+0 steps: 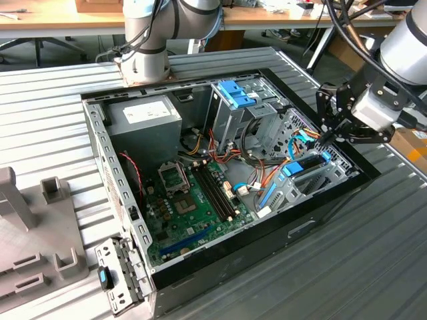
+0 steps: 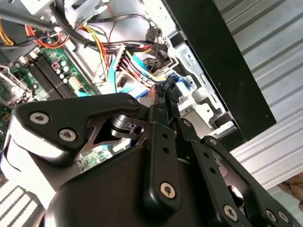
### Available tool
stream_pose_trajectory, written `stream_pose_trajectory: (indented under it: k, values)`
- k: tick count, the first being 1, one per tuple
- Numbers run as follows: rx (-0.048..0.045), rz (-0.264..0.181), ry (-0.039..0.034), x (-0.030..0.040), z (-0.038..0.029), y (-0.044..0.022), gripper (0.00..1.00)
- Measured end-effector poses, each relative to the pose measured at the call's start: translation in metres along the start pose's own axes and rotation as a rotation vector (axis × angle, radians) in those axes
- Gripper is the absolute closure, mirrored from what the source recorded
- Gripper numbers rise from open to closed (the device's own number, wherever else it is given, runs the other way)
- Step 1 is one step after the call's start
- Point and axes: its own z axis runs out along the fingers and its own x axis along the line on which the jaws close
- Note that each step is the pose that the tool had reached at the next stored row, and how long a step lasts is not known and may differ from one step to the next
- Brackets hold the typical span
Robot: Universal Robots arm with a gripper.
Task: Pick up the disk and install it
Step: 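Insert the first disk wire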
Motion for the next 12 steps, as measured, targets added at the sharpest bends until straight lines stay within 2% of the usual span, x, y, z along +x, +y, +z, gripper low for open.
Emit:
stream_pose_trajectory:
  k: [2,5,7,10,12]
  values:
    - [0.0042,0.042,0.0094,0.0000,0.0002,0.0001,0.84]
    - [0.0135,0.134,0.0299,0.0001,0.0010,0.0002,0.84]
    - [0.0170,0.169,0.0377,0.0002,0.0013,0.0003,0.84]
    - [0.0196,0.194,0.0434,-0.0007,0.0011,0.0021,0.84]
    - [0.0198,0.196,0.0437,-0.0013,0.0009,0.0035,0.84]
